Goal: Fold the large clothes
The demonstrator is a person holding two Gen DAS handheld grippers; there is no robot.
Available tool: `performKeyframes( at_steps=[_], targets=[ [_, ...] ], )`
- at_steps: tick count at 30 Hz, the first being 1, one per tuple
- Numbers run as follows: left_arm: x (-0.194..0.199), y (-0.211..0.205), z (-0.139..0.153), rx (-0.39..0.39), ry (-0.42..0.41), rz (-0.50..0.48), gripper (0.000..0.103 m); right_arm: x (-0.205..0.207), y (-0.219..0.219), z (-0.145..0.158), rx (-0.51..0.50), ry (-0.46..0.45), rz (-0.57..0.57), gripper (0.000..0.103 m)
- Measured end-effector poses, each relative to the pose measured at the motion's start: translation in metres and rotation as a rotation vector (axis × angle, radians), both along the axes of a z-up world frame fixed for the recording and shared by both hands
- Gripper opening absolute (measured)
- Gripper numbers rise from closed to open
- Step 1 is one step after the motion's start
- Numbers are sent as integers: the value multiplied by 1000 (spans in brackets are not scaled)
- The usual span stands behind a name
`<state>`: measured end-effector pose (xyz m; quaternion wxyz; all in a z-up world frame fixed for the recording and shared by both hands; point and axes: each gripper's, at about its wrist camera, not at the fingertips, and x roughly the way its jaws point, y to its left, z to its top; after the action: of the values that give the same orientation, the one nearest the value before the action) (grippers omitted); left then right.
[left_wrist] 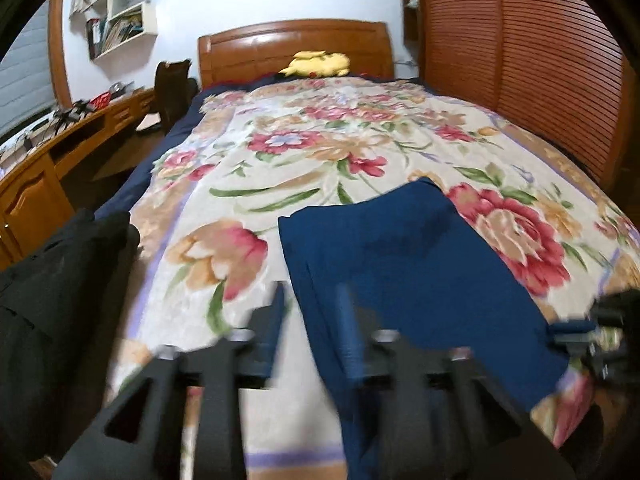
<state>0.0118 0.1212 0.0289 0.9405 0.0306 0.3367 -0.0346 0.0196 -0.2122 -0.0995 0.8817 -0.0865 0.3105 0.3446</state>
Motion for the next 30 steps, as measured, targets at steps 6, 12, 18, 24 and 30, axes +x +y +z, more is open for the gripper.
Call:
performKeyframes(
  at_steps=[6,12,18,24,30],
  targets=[
    [-41,12,-6,-44,-51,-18,58,-1,3,8,-33,-26,0,17],
    [-65,23,-26,-67,-72,3,59,17,-2,25,-50,-68,-65,36],
    [-80,28,-49,-84,-63,8,59,62,-1,24,-92,-73,-142,46],
    [-96,28,-62,-89,-47,8,59,116,8,14,-87,-35,-223,63],
    [-102,24,-70,-91,-34,-4,59,160,26,0,-88,27,-263,64]
  ],
)
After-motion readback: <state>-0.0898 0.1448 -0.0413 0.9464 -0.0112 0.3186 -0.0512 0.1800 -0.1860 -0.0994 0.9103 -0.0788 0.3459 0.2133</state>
